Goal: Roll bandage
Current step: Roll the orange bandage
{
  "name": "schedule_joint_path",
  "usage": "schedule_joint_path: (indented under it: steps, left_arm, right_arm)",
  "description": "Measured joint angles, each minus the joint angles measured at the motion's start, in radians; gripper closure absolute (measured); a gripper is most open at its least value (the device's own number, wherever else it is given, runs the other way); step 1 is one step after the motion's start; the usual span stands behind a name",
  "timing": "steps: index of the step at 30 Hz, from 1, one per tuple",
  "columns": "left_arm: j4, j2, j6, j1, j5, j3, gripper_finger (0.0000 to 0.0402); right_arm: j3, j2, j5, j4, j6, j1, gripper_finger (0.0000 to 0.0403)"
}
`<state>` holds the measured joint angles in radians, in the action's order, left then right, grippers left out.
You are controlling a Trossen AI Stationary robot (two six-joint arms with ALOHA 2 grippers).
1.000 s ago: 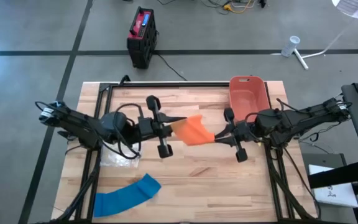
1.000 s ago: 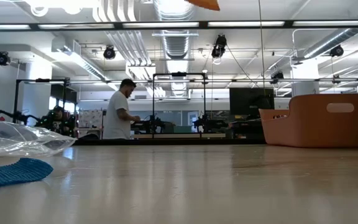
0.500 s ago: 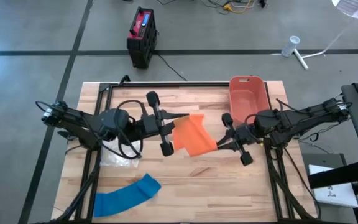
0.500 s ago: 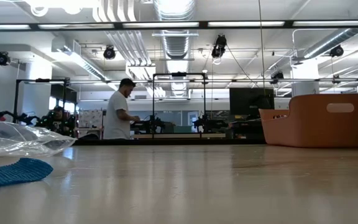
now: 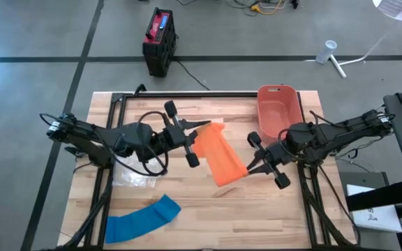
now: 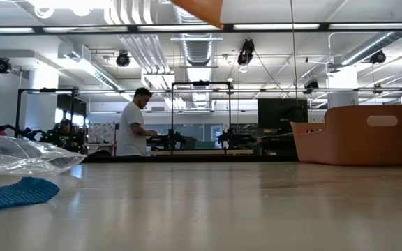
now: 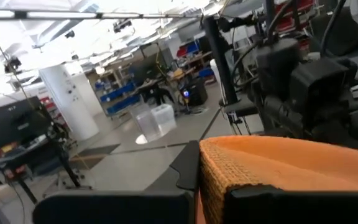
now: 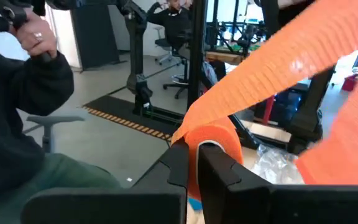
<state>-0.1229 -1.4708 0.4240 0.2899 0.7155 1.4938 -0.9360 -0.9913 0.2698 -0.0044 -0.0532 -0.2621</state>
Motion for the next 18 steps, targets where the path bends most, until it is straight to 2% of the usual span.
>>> schedule_joint_path:
  steps: [5,10,18]
  left_arm:
    - [0.002,0.007,-0.046,-0.016,0.039,-0.066,0.0401]
    - [-0.063,0.04,-0.07,-0.028,0.064,-0.143,0.0401]
    - [-0.147,0.096,-0.067,-0.044,0.063,-0.198,0.0401]
  right_arm:
    - [0.0,0.0,0.06,0.031,0.0,-0.021,0.0394]
    - [0.0,0.0,0.064,0.039,-0.01,-0.033,0.0394]
    - [0.001,-0.021,0.063,0.04,-0.003,-0.033,0.0394]
